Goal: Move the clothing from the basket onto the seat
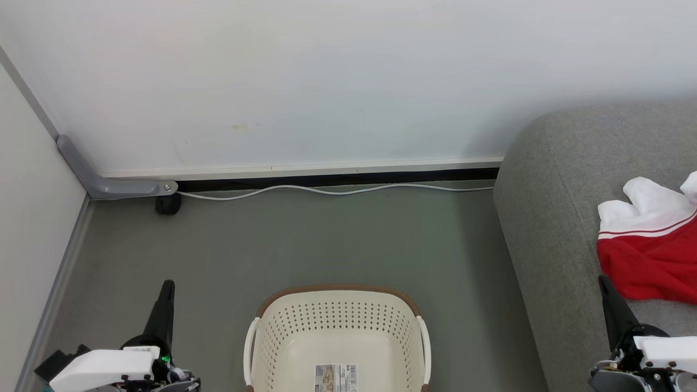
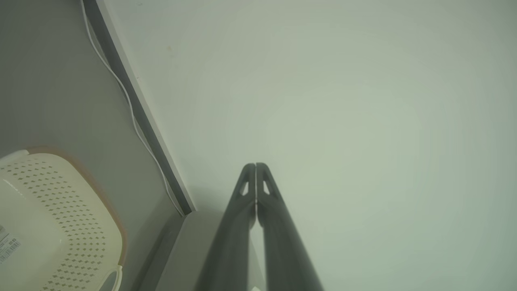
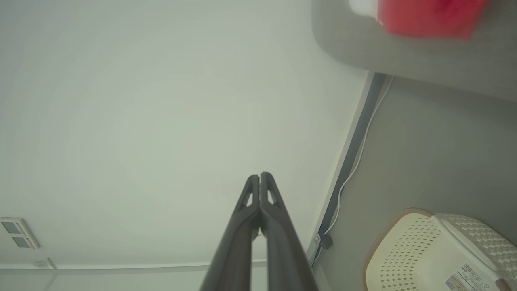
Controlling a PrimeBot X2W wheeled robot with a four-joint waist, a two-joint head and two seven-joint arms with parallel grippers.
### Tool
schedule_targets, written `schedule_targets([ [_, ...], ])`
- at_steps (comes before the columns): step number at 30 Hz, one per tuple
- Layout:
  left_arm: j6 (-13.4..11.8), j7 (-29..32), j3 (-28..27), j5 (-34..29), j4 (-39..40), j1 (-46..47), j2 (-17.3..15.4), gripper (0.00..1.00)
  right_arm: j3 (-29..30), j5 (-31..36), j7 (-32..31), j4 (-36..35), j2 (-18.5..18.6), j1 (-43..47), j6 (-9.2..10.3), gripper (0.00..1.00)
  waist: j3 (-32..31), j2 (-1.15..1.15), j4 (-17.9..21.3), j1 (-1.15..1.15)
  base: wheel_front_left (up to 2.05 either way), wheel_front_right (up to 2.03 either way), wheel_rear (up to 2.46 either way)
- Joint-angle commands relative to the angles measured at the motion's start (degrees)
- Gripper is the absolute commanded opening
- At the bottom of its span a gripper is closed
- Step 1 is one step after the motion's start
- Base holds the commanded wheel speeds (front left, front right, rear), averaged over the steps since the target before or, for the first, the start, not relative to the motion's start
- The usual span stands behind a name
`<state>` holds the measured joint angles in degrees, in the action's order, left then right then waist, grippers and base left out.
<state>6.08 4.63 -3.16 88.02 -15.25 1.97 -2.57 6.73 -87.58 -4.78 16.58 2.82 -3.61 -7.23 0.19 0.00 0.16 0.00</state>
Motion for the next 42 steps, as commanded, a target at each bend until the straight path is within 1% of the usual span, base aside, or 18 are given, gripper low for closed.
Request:
schedule_targets([
  [1, 0.77, 0.48, -2.17, 1.58, 1.31, 3.64, -0.8, 0.0, -0.8, -1.63, -0.9, -2.19, 0.36, -2.53, -0.25, 0.0, 0.0, 0.0, -0.03, 0.0, 0.0, 0.0, 0.0],
  [6, 1.41, 1.34, -2.72, 4.68, 1.21, 4.17, -0.8, 0.0, -0.15, -4.53, -1.75, -2.56, 0.06, -2.58, -0.25, 0.0, -0.02, 0.0, -0.16, 0.0, 0.0, 0.0, 0.0],
  [42, 1.41, 1.56, -3.0, 4.45, 1.21, 4.19, -0.61, 0.0, -0.15, -4.54, -1.75, -2.56, 0.06, -2.58, -0.25, 0.0, -0.02, 0.0, -0.16, 0.0, 0.0, 0.0, 0.0],
])
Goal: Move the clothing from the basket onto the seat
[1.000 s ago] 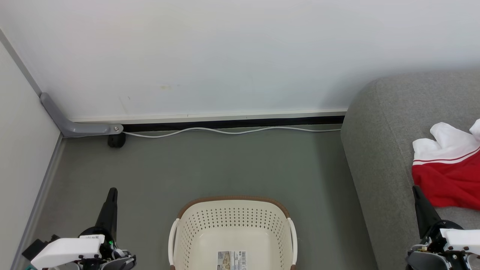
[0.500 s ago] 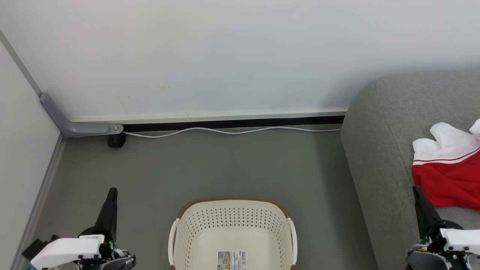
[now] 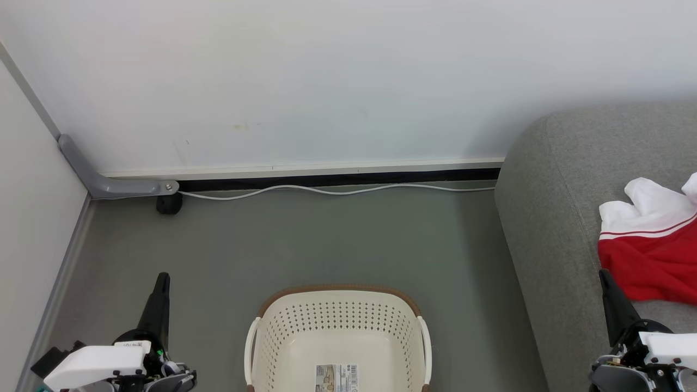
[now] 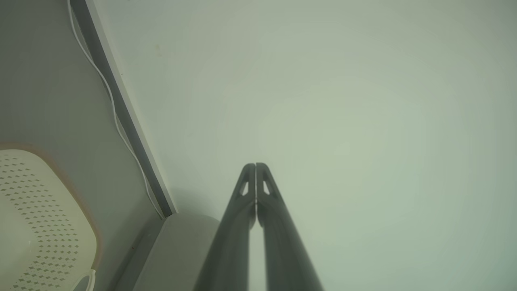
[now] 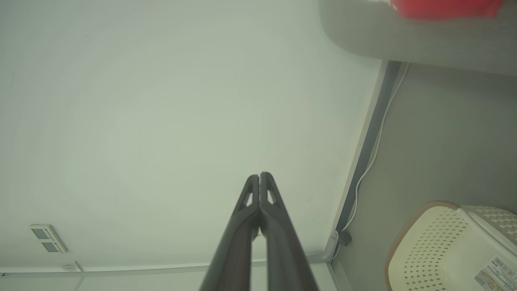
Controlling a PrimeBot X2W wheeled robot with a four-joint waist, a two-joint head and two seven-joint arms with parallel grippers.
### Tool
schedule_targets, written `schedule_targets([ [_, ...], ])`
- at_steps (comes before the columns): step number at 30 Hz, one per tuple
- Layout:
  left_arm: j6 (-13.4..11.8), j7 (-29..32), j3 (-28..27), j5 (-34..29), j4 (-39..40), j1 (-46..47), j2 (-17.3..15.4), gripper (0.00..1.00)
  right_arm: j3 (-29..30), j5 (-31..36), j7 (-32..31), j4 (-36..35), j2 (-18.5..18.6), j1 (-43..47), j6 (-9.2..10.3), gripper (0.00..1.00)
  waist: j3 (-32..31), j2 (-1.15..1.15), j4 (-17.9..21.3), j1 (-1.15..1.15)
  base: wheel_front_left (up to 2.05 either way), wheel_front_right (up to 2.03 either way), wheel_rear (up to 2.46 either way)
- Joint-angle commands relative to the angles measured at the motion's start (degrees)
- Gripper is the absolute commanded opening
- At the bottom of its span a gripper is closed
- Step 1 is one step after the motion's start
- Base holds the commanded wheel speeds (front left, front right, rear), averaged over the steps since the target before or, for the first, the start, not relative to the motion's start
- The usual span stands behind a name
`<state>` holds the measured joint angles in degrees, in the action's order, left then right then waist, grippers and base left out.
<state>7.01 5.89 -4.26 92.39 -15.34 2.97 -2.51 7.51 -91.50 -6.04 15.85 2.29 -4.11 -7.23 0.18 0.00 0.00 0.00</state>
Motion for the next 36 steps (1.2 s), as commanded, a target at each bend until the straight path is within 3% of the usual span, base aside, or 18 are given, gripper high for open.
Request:
schedule_targets([
  [1, 0.47, 0.3, -1.9, 0.07, 1.3, 3.18, -0.66, 0.0, -0.93, -0.62, -0.49, -1.82, 0.59, -2.08, -0.25, 0.0, 0.0, 0.0, 0.0, 0.0, 0.0, 0.0, 0.0],
  [36, 0.47, 0.45, -2.08, -0.08, 1.3, 3.2, -0.54, 0.0, -0.96, -0.64, -0.47, -1.82, 0.59, -2.08, -0.25, 0.0, 0.0, 0.0, 0.0, 0.0, 0.0, 0.0, 0.0],
])
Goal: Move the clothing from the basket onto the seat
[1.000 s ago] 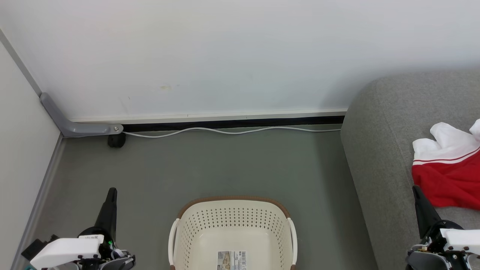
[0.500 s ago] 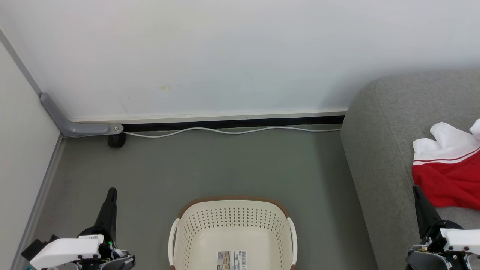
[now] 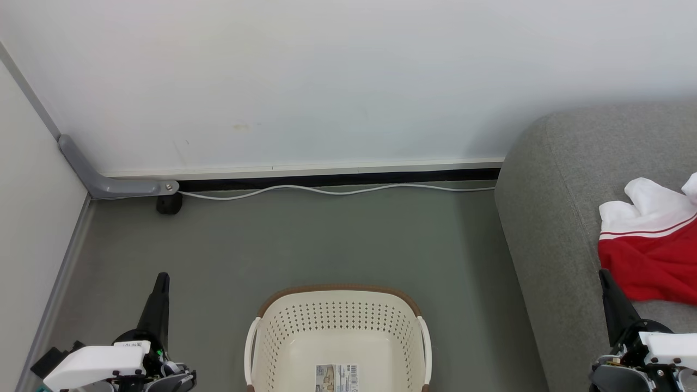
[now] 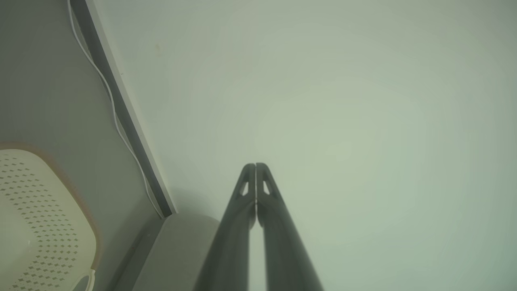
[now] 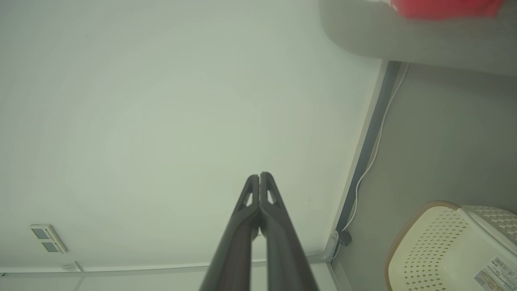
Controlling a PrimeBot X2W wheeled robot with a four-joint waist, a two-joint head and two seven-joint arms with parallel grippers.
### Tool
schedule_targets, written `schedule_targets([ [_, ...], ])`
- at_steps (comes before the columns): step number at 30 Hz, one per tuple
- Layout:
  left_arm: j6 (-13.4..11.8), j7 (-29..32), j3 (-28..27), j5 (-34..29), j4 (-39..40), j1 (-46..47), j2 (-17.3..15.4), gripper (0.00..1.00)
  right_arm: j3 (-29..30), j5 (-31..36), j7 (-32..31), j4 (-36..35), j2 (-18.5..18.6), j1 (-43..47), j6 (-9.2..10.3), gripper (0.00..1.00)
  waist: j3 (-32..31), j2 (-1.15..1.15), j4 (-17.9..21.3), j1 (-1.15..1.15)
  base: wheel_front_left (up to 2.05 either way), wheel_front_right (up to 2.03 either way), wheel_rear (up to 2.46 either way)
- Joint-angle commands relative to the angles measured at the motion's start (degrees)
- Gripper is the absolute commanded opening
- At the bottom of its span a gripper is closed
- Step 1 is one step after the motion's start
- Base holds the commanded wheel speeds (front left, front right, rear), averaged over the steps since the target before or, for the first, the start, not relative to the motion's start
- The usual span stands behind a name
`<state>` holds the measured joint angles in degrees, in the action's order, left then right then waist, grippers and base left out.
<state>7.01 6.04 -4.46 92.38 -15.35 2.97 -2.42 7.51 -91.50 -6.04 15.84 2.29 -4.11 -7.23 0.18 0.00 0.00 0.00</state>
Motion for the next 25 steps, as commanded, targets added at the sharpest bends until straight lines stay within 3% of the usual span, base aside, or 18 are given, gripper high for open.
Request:
schedule_targets([
  [1, 0.47, 0.31, -1.89, -0.07, 1.31, 3.2, -0.62, 0.0, -0.96, -0.64, -0.47, -1.81, 0.59, -2.08, -0.25, 0.0, 0.0, 0.0, 0.0, 0.0, 0.0, 0.0, 0.0],
  [25, 0.47, 0.37, -1.96, -0.13, 1.31, 3.21, -0.57, 0.0, -0.97, -0.65, -0.46, -1.81, 0.59, -2.08, -0.25, 0.0, 0.0, 0.0, 0.0, 0.0, 0.0, 0.0, 0.0],
])
